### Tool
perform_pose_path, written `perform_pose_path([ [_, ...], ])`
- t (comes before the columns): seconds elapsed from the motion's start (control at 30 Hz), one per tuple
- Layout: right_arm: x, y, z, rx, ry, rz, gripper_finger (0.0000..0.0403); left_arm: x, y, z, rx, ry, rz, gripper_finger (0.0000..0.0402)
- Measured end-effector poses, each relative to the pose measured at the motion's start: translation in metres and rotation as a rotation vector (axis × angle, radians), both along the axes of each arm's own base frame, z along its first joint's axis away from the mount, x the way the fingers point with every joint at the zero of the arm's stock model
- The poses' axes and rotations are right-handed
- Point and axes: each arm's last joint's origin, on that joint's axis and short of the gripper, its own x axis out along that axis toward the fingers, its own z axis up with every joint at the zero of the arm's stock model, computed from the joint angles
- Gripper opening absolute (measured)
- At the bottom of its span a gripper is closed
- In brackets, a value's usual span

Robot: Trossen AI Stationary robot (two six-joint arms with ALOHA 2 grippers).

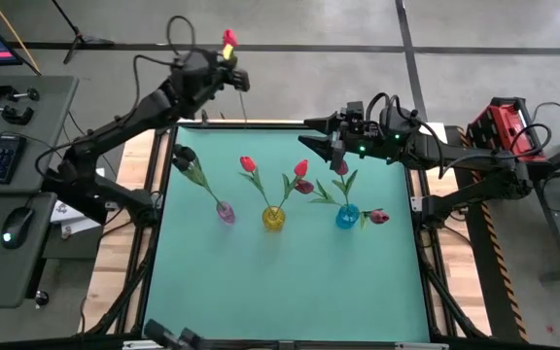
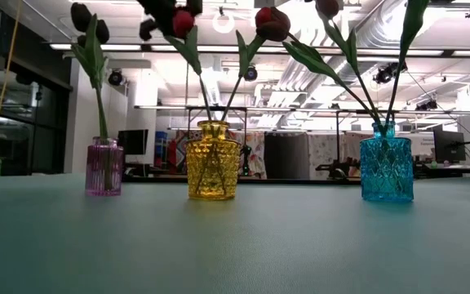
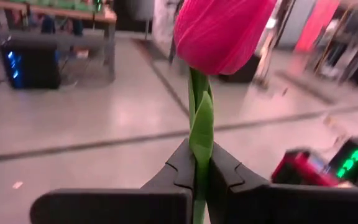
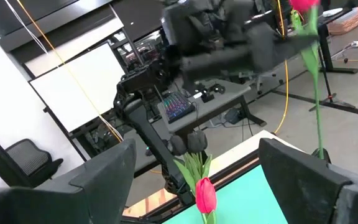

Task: Sort flowers into vase by color
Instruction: Put the pink flower into the yellow vase

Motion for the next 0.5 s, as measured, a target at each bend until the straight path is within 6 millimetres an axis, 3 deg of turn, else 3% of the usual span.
perform_pose_path([
  [0.13, 0.000, 0.000, 0.000, 0.000, 0.000, 0.000, 0.0325, -0.009, -0.014, 0.022, 0.069, -0.108, -0.047, 0.0000],
  [0.27, 0.000, 0.000, 0.000, -0.006, 0.002, 0.000, 0.0325, -0.019, -0.036, 0.046, 0.134, -0.223, -0.200, 0.0000],
  [0.5, 0.000, 0.000, 0.000, -0.008, 0.005, 0.000, 0.0325, -0.029, -0.095, 0.073, 0.177, -0.363, -0.514, 0.0000],
])
